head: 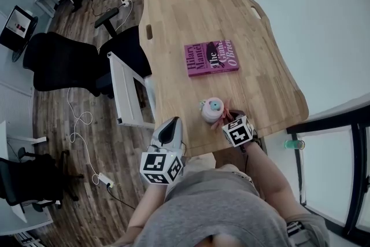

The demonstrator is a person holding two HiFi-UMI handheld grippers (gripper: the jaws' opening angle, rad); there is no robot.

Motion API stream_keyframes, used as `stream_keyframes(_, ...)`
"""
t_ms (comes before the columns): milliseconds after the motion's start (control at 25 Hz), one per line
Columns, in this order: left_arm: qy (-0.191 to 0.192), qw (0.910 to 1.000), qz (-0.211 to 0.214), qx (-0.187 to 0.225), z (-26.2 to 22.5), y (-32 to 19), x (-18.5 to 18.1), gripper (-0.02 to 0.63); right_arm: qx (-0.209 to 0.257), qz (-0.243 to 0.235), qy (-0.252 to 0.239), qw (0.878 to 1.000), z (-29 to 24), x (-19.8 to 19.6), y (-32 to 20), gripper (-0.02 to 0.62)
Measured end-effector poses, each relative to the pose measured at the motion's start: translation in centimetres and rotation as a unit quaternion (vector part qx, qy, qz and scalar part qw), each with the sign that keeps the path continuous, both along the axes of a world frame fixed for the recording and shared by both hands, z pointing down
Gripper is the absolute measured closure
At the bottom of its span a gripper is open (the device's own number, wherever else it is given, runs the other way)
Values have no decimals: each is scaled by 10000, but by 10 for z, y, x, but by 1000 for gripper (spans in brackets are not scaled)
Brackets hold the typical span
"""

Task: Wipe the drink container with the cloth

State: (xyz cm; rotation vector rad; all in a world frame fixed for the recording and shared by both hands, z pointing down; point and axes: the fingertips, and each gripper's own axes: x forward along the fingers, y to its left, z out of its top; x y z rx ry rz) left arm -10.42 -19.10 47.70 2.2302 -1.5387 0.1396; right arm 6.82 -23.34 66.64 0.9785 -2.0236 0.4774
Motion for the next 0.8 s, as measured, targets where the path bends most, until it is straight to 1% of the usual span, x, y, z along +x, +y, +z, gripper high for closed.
stream_keyframes(200,4,10000,-12,25,-1,-3,1,603,-120,-85,120,9998,12,0,2,566)
stream_keyframes(440,40,10000,-11,33,-1,-5,1,604,-170,26,-35,9998,18,0,2,566)
stream_keyframes(640,72,9999,-7,82,-6,-8,0,603,-257,36,-44,9997,15,2,4,566)
stream_keyframes(800,90,9999,-31,117,-7,-10,-1,603,-199,93,-88,9997,7,11,6,566)
